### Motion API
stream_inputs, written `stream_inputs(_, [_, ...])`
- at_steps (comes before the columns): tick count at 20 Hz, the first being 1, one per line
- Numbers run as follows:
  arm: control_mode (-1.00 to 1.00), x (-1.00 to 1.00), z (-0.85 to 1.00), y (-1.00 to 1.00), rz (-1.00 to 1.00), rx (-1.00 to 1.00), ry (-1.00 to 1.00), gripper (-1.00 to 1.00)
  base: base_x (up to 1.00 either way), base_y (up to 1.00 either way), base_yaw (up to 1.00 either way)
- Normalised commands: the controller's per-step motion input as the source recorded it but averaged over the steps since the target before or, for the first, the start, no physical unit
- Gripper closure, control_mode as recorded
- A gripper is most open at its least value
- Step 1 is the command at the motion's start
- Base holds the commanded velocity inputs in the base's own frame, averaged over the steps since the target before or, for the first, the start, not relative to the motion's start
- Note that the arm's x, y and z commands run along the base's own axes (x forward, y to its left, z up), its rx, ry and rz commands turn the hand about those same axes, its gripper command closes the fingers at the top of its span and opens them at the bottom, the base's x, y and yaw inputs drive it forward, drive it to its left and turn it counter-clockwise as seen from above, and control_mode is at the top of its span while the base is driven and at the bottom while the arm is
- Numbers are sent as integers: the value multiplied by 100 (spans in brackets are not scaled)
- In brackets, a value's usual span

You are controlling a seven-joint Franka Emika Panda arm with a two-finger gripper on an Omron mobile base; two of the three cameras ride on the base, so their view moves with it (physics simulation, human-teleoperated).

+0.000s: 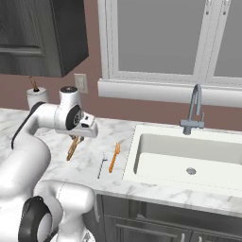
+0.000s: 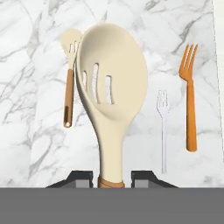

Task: Organize the utensils by type. Pick up the wooden spoons from the counter and place them in the open cabinet. Then pick up the metallic utensils from the counter and place them in the open drawer.

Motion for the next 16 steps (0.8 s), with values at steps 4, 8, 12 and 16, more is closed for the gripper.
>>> stream_inputs(4, [-100,-20,5,0,0,0,-5,100,0,0,0])
stream_inputs(8, [-100,0,0,0,0,0,-1,100,0,0,0])
stream_inputs(12, [-100,0,0,0,0,0,0,100,0,0,0])
stream_inputs(16, [100,-2,0,0,0,0,0,100,-17,0,0])
